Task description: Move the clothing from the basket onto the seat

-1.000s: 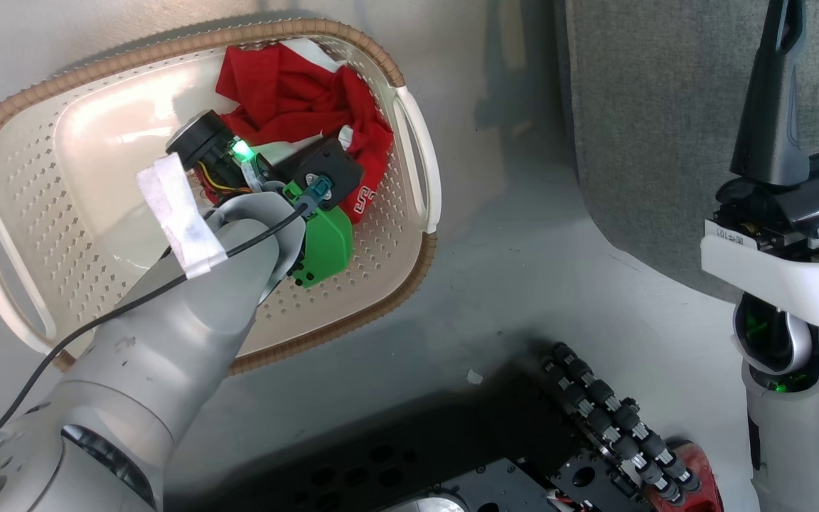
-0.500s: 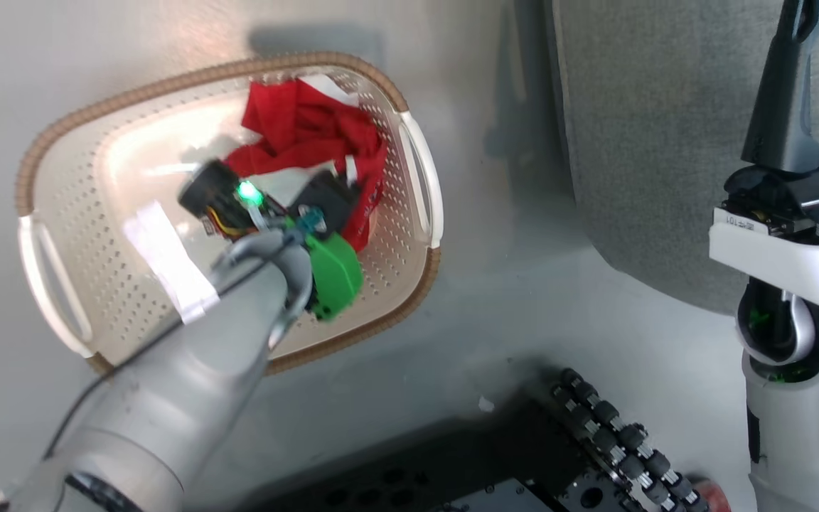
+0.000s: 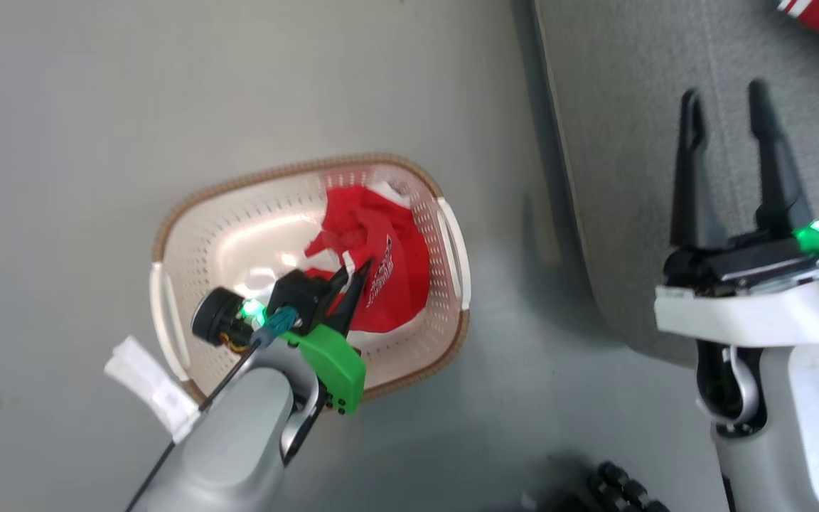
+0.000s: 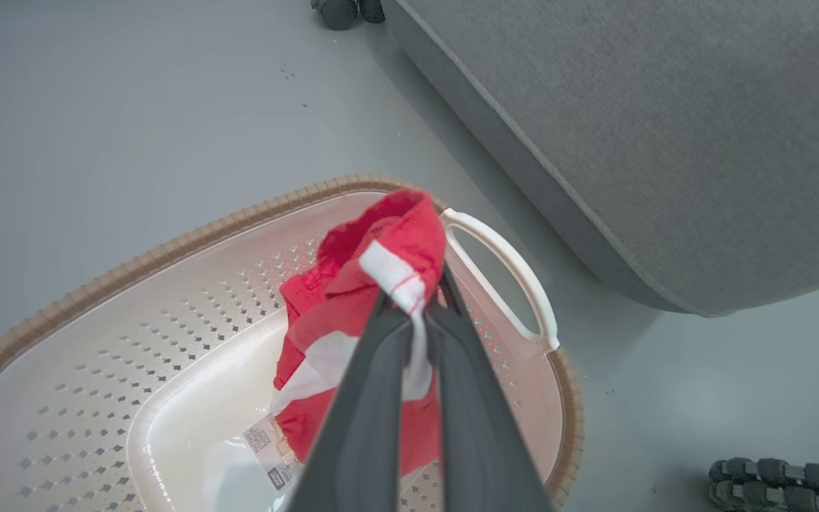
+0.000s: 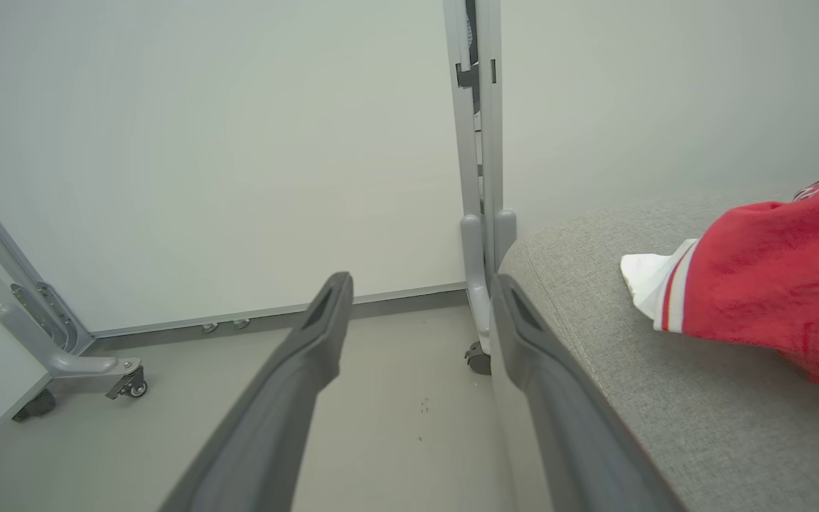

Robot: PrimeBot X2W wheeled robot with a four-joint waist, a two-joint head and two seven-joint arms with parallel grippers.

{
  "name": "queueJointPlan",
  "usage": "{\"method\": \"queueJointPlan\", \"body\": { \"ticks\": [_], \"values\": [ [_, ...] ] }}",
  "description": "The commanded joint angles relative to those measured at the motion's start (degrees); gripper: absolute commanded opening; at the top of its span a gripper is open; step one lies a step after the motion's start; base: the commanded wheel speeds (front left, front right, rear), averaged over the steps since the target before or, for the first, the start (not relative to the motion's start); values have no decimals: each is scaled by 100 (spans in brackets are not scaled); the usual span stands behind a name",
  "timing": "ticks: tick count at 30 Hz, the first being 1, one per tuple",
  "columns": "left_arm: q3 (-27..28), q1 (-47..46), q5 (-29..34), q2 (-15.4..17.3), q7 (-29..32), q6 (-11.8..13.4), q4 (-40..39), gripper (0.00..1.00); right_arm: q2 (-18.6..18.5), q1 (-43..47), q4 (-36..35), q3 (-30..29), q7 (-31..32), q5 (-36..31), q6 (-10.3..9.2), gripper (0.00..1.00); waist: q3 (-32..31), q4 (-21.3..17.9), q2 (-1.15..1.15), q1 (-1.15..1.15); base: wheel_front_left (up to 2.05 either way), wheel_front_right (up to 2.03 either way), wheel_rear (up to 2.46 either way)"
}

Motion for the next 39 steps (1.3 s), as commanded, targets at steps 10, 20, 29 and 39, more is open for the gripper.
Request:
{"method": "queueJointPlan", "body": {
  "ticks": [10, 20, 29, 39],
  "values": [
    [1056, 1338, 381, -215, -3, 26, -1112, 0, -80, 866, 558, 199, -17, 98, -2, 100, -2595, 435, 0, 0, 0, 0, 0],
    [1506, 1924, 730, -286, -4, -31, -2071, 0, -219, 1444, 843, 442, -17, 154, -2, 100, -3554, 357, 0, 0, 0, 0, 0],
    [1544, 1675, 995, -299, -2, -57, -2945, 0, -143, 1560, 887, 554, -18, 181, -1, 100, -3781, 320, 0, 0, 0, 0, 0],
    [1340, 1402, 787, -304, -2, -89, -3428, 0, -144, 1611, 887, 740, -18, 319, -1, 100, -3760, 337, 0, 0, 0, 0, 0]
  ]
}}
